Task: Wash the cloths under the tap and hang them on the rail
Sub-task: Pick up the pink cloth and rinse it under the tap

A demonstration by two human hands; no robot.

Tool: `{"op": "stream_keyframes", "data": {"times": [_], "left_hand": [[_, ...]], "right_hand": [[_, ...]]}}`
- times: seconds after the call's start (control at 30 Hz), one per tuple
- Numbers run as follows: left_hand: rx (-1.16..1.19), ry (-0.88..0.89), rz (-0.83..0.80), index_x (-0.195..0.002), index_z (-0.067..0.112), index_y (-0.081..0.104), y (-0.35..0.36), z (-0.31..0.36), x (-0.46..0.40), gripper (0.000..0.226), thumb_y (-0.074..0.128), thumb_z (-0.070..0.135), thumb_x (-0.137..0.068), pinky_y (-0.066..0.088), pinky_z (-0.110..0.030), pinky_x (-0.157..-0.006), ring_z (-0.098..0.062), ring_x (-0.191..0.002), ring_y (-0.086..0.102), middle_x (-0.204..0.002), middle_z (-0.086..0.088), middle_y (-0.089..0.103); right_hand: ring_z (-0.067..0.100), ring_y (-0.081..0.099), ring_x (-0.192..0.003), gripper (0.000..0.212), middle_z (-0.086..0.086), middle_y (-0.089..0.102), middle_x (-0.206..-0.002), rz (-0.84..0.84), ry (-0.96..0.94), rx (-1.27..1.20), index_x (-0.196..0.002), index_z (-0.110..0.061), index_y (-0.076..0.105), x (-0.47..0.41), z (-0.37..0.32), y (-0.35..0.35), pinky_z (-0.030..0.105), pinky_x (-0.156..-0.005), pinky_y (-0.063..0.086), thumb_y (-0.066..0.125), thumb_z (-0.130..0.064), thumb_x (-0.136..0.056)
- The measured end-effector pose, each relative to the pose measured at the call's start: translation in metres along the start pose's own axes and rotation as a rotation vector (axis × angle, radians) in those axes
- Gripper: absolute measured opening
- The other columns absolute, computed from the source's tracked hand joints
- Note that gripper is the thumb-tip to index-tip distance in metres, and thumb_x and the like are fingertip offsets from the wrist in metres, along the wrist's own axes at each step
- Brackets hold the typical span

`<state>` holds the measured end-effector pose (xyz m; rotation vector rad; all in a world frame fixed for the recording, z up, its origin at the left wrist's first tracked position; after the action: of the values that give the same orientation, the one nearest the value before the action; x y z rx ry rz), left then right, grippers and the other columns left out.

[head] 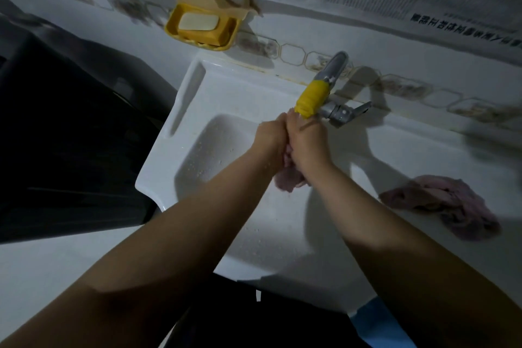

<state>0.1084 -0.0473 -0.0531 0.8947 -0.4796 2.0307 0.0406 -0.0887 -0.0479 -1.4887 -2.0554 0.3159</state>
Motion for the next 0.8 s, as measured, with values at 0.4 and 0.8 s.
{"op": "stream_keyframes", "data": {"times": [0.4, 0.8], "left_hand": [[-0.014, -0.078, -0.163, -0.108, -0.003, 0.059, 0.005, -0.003, 0.01, 0.047, 0.04, 0.039, -0.1, 0.044, -0.024, -0.053, -0.016, -0.053, 0.051, -0.067, -0.008, 0.055], [0.186, -0.037, -0.466, -0.101, 0.003, 0.058, -0.017, 0.015, 0.026, 0.03, 0.032, 0.018, -0.104, 0.058, -0.025, -0.067, -0.018, -0.076, 0.066, -0.086, -0.011, 0.067]], "right_hand": [[0.019, 0.055, -0.08, 0.033, -0.006, 0.053, -0.069, -0.114, 0.098, 0.046, -0.066, -0.02, 0.049, -0.021, 0.021, -0.014, 0.035, -0.076, 0.047, 0.042, -0.03, -0.096], [0.025, 0.066, -0.088, 0.018, 0.006, 0.069, -0.092, -0.265, 0.218, -0.496, -0.098, -0.018, 0.066, 0.007, 0.047, -0.017, 0.047, -0.091, 0.052, 0.054, -0.014, -0.086]]}}
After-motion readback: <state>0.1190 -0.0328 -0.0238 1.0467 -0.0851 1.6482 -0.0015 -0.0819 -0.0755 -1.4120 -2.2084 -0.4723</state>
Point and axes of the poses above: each hand's wrist, its own x-axis away from the middle knuckle, its own y-axis out of the palm, z = x × y, the point moved 4 cm from there along -x, towards the middle knuckle
